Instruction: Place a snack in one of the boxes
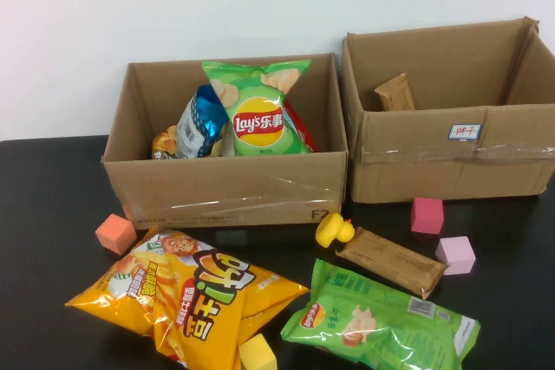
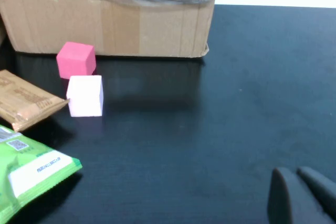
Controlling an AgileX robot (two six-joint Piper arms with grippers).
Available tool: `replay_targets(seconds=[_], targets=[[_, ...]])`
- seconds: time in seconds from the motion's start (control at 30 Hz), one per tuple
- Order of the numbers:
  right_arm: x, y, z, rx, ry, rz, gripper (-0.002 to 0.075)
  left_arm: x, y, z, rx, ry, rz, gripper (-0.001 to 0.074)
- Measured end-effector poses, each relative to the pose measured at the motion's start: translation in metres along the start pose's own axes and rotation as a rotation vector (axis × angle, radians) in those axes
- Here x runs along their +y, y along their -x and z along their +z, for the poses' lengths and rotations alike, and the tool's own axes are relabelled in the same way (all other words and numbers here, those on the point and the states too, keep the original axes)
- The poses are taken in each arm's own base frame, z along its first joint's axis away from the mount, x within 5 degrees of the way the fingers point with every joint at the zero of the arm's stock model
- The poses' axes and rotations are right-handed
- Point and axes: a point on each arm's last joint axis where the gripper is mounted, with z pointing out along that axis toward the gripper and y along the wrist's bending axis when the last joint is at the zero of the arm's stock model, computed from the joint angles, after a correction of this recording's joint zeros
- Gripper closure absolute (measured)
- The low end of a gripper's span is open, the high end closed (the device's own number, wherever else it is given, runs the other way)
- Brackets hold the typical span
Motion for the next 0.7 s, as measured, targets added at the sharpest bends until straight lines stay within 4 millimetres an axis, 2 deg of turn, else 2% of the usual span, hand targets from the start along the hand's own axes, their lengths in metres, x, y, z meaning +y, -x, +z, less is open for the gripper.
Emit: replay_targets(seconds=[0.7], targets=[[0.0, 0.0, 0.0, 0.0, 0.0, 0.0, 0.0727, 0.0, 0.0, 0.0, 0.0, 0.0, 0.001, 0.0736]])
